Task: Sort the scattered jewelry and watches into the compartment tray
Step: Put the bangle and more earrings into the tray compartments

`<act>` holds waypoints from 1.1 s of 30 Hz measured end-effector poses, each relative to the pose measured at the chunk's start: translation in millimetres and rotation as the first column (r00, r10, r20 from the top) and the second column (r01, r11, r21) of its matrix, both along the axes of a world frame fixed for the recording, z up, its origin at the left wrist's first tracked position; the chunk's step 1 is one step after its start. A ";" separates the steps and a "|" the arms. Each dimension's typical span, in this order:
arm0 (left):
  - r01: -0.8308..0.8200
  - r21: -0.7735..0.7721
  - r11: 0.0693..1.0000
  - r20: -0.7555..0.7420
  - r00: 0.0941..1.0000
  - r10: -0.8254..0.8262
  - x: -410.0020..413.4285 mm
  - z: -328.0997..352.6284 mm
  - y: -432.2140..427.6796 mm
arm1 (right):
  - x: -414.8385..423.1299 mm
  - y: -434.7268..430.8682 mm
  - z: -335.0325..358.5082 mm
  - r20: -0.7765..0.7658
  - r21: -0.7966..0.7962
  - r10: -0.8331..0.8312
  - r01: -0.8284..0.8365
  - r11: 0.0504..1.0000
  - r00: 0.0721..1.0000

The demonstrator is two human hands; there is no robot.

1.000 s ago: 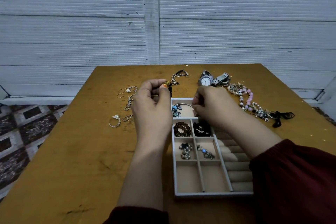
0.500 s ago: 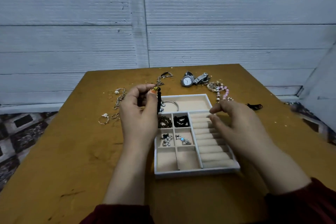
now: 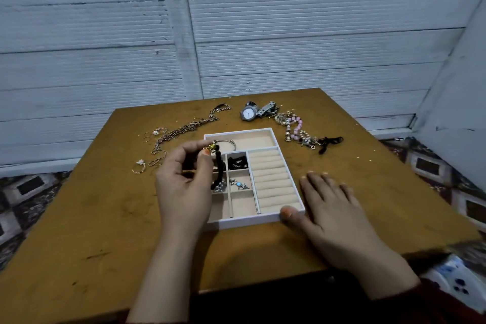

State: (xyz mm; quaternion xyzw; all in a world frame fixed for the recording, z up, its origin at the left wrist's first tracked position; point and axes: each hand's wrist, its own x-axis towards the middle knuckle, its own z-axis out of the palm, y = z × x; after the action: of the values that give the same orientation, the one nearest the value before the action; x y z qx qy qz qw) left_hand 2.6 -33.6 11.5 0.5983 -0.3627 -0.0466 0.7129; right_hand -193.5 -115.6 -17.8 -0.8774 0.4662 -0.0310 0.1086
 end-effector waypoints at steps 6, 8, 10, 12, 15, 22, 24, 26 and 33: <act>-0.020 0.028 0.999 -0.008 1.000 0.020 -5.5 -6.7 12.9 | 0.5 -1.5 -6.5 -0.073 -0.006 0.030 -0.030 1.000 0.997; -0.031 0.050 0.998 0.003 1.000 0.031 -5.2 -9.7 16.7 | 1.1 -1.3 -6.4 -0.080 -0.017 0.029 -0.031 0.999 0.996; -0.046 0.070 0.996 0.009 0.999 0.046 -6.1 -10.9 19.8 | 1.2 -1.0 -6.4 -0.081 -0.016 0.027 -0.028 0.999 0.996; -0.060 0.089 0.994 0.003 0.998 0.060 -8.8 -10.2 21.8 | 1.1 -0.5 -6.4 -0.077 -0.017 0.031 -0.033 0.999 0.997; -0.055 0.099 0.994 0.004 0.999 0.055 -12.8 -8.6 23.4 | 0.4 -0.6 -7.2 -0.064 -0.025 0.033 -0.035 0.999 0.997; -0.003 0.161 0.987 -0.026 1.000 0.008 -16.2 -8.2 25.2 | 0.5 -0.8 -7.8 -0.053 -0.031 0.032 -0.034 0.999 0.998; 0.015 0.195 0.981 -0.047 0.999 -0.006 -16.4 -8.2 25.3 | 0.5 -0.6 -7.0 -0.042 -0.024 0.030 -0.031 0.999 0.999; 0.037 0.232 0.972 -0.052 0.998 -0.025 -15.7 -8.6 25.5 | 0.4 -0.8 -6.5 -0.034 -0.019 0.031 -0.031 0.999 0.999; -0.003 0.399 0.917 0.031 0.999 -0.010 -1.7 -17.4 27.8 | -0.5 -1.9 -5.9 -0.007 -0.003 0.019 -0.019 1.000 1.000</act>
State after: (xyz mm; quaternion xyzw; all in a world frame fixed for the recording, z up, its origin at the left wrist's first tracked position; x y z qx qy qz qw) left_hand 0.9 -5.8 -5.9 0.7309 -0.3581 -0.1112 0.5702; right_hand -194.0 -117.5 -23.7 -0.8820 0.4583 -0.0278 0.1059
